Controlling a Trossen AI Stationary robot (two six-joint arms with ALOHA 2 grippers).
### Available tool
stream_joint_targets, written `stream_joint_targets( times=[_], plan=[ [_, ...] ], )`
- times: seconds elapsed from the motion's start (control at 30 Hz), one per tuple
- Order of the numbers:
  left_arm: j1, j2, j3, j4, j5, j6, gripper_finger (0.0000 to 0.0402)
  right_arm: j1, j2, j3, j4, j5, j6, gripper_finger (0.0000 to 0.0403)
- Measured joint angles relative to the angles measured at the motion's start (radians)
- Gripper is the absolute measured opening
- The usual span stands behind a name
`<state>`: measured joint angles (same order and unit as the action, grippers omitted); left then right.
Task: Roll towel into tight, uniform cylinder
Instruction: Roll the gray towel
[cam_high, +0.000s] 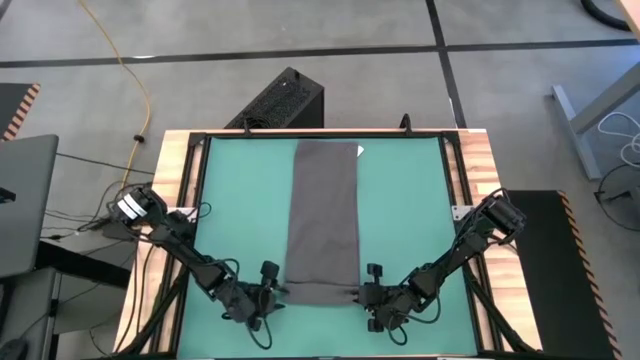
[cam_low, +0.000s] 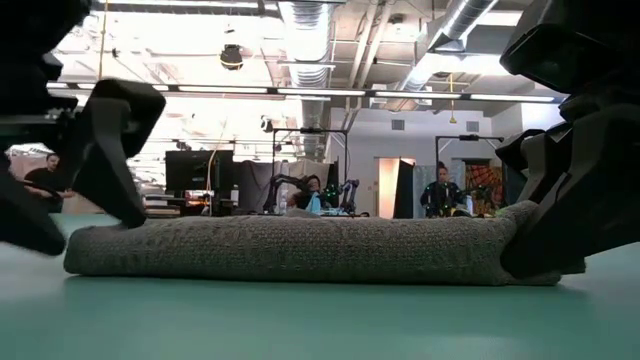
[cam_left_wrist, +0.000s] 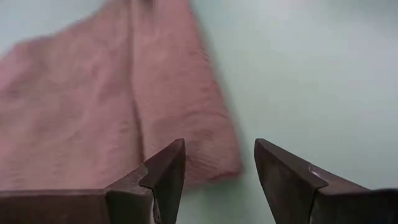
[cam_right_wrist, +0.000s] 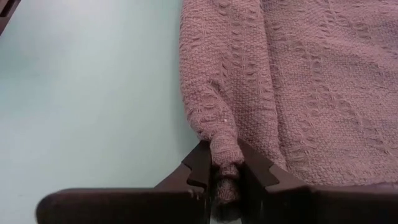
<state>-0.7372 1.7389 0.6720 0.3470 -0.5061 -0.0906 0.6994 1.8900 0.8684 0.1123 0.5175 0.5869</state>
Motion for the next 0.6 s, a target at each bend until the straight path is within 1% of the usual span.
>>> stream_joint_targets(
  times=[0.17, 0.3, 0.4, 0.5, 0.6],
  plan=[
    [0.023, 0.044, 0.0, 0.015, 0.057, -0.043, 0.0183, 0.0, 0.0, 0.0, 0.0, 0.0, 0.005, 0.0066],
    [0.034, 0.077, 0.001, 0.015, 0.056, -0.086, 0.0183, 0.0, 0.0, 0.0, 0.003, -0.001, 0.019, 0.0066],
    [0.044, 0.078, 0.001, 0.005, 0.052, -0.138, 0.0181, -0.001, 0.0, 0.0, 0.004, -0.018, 0.036, 0.0066],
    [0.059, 0.078, 0.002, -0.009, 0.054, -0.188, 0.016, -0.002, 0.0, 0.0, 0.004, -0.032, 0.051, 0.0066],
    [0.075, 0.078, 0.003, -0.027, 0.067, -0.223, 0.0114, -0.001, 0.0, 0.0, 0.004, -0.038, 0.068, 0.0066]
  ],
)
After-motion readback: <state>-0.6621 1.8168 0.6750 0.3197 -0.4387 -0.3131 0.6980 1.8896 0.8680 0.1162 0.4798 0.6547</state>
